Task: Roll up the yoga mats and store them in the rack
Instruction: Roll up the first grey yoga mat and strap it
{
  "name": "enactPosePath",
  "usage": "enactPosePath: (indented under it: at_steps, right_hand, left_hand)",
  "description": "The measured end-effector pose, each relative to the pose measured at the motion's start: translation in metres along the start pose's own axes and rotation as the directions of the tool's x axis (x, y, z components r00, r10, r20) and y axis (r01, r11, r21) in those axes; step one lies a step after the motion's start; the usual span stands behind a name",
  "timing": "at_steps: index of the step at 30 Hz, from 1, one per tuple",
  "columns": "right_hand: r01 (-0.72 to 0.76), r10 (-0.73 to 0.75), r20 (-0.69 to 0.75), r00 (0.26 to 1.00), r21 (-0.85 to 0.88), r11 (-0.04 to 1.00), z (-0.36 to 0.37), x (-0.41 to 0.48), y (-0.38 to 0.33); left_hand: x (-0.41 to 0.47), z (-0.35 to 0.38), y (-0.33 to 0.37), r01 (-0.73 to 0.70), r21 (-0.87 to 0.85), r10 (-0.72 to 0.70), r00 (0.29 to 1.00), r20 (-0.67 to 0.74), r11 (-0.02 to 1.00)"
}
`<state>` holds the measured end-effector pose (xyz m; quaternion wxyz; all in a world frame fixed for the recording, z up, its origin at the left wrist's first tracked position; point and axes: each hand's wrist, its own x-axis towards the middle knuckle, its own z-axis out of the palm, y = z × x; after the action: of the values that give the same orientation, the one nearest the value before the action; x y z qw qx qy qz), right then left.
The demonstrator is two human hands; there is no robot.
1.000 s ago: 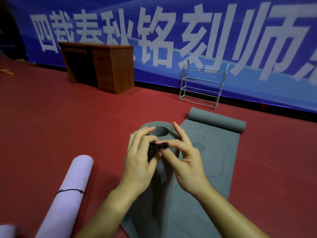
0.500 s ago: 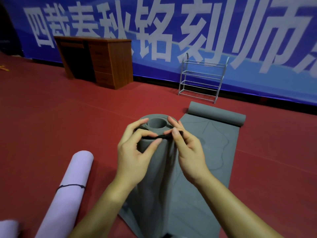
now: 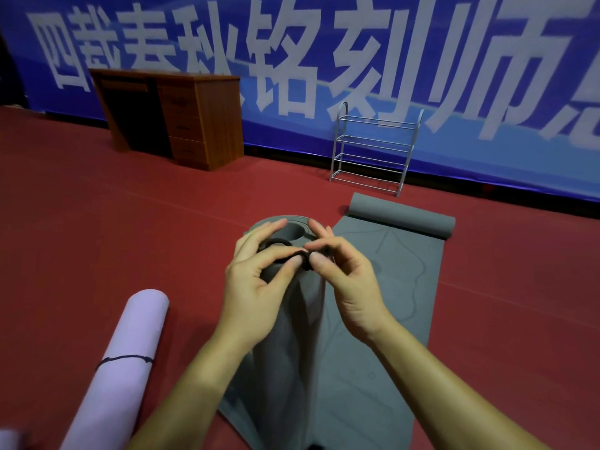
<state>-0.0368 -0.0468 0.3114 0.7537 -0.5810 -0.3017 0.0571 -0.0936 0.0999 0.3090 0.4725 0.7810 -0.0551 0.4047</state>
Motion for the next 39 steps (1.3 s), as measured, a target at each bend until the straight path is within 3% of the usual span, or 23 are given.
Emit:
enactPosePath:
  at_steps: [4,6,10,12,14,16,17,19,20,22,25,28,30,33,35,37,39]
  right_hand:
    - [0.056,-0.056,0.006,0.998,-0.075,0.996,0.006,0.003,0.006]
    - [0.031,-0.037,-0.058,0.998,-0.103,0.994,0.009,0.005,0.007]
    - [-0.014,0.006,-0.087,0.996,-0.089,0.996,0.01,0.015,0.007]
    - [-0.022,0.023,-0.105,0.994,0.011,1.0,0.011,0.02,0.008]
    - [-0.038,0.055,-0.122,0.991,0.141,0.989,0.007,0.021,0.009]
    - [-0.038,0.059,-0.093,0.994,0.215,0.976,0.001,0.017,0.008]
    - [-0.042,0.066,-0.097,0.993,0.238,0.97,0.0,0.016,0.009]
    - [-0.049,0.082,-0.128,0.988,0.24,0.97,0.001,0.018,0.015]
    - [-0.057,0.09,-0.148,0.985,0.211,0.976,0.004,0.018,0.016]
    - [-0.02,0.035,-0.206,0.978,0.072,0.997,0.005,0.016,0.022]
    - [-0.002,-0.061,-0.244,0.968,-0.25,0.968,0.01,0.017,0.038]
    - [0.023,-0.112,-0.254,0.961,-0.329,0.944,0.012,0.016,0.05]
    - [0.039,-0.117,-0.232,0.966,-0.317,0.948,0.011,0.019,0.052]
    - [0.011,-0.097,-0.251,0.963,-0.325,0.946,0.007,0.026,0.051]
    - [-0.003,-0.098,-0.287,0.953,-0.333,0.943,0.001,0.028,0.053]
    - [-0.001,-0.117,-0.308,0.944,-0.358,0.934,0.0,0.026,0.051]
    - [0.024,-0.175,-0.319,0.931,-0.426,0.905,0.003,0.024,0.05]
  left_hand:
    - [0.004,0.003,-0.003,0.088,-0.143,-0.093,0.995,-0.032,0.986]
    - [0.007,0.003,-0.007,0.124,-0.18,-0.132,0.991,-0.032,0.976]
    - [0.013,-0.001,-0.009,0.202,-0.315,-0.191,0.979,0.065,0.927]
    - [0.017,-0.004,-0.006,0.245,-0.5,-0.243,0.967,0.07,0.83]
    - [0.023,-0.012,-0.002,0.281,-0.708,-0.334,0.94,0.067,0.648]
    - [0.025,-0.021,-0.006,0.271,-0.782,-0.376,0.925,0.05,0.561]
    - [0.024,-0.023,-0.009,0.258,-0.783,-0.374,0.927,0.035,0.566]
    - [0.021,-0.023,-0.018,0.245,-0.653,-0.354,0.935,-0.038,0.717]
    - [0.018,-0.023,-0.024,0.233,-0.558,-0.328,0.942,-0.076,0.796]
    - [0.014,-0.023,-0.04,0.253,-0.454,-0.363,0.916,-0.172,0.854]
    - [0.017,-0.018,-0.045,0.3,-0.402,-0.434,0.849,-0.301,0.865]
    - [0.007,-0.009,-0.036,0.338,-0.2,-0.389,0.853,-0.348,0.92]
    - [0.005,-0.004,-0.027,0.349,-0.319,-0.448,0.831,-0.329,0.881]
    - [0.008,-0.006,-0.03,0.333,-0.598,-0.531,0.826,-0.187,0.729]
    - [0.009,-0.01,-0.038,0.36,-0.614,-0.535,0.836,-0.122,0.702]
    - [0.008,-0.011,-0.047,0.364,-0.461,-0.486,0.856,-0.177,0.809]
    - [0.007,-0.007,-0.053,0.392,-0.176,-0.429,0.836,-0.342,0.903]
